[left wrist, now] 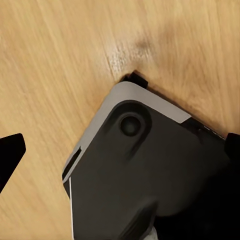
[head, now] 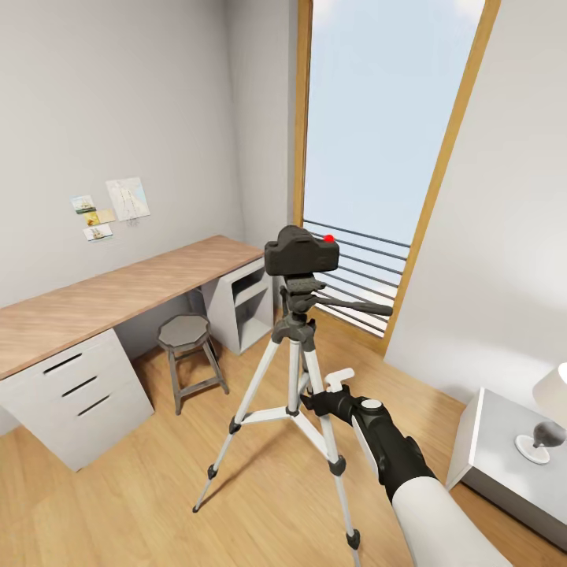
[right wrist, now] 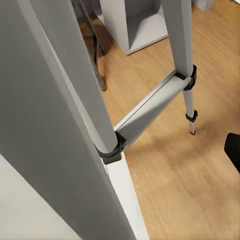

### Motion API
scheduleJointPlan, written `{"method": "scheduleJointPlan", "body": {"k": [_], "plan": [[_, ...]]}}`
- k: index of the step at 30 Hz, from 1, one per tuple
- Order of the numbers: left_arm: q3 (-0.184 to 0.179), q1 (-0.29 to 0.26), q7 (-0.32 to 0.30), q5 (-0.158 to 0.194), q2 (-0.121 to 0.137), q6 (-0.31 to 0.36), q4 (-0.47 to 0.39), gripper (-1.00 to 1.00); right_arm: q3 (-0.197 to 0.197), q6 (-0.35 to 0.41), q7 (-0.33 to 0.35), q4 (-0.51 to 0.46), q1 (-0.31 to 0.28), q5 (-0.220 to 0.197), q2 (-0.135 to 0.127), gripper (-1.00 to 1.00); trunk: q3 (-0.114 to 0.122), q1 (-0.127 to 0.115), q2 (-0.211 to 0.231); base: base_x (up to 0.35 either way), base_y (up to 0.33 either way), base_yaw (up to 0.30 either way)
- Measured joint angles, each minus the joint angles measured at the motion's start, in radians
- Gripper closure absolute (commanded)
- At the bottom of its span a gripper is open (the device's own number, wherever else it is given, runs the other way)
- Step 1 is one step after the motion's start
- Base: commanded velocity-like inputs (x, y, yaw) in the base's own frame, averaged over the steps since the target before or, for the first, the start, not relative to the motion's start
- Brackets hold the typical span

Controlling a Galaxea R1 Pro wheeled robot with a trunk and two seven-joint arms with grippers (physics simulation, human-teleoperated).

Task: Attach the digital camera to the camera tripod in the bedroom.

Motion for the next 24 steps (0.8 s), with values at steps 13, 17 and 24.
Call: {"method": "scheduleJointPlan", "body": {"k": [13,17,24], "plan": [[0.000,0.000,0.000,0.001,-0.001,-0.007,0.000,-1.00,0.001,0.001,0.001,-0.003,0.000,0.000,0.000,-1.00,0.000,0.001,0.000,-0.187,0.000,0.000],[0.000,0.000,0.000,0.002,-0.001,-0.006,0.000,-1.00,0.001,0.001,0.001,-0.004,0.000,0.000,-0.001,-1.00,0.000,0.001,0.000,-0.327,0.000,0.000],[0.000,0.000,0.000,0.001,-0.001,-0.003,0.000,-1.00,0.001,0.002,0.001,-0.003,0.000,0.010,0.000,-1.00,0.000,0.000,0.000,-0.198,0.000,0.000]]}}
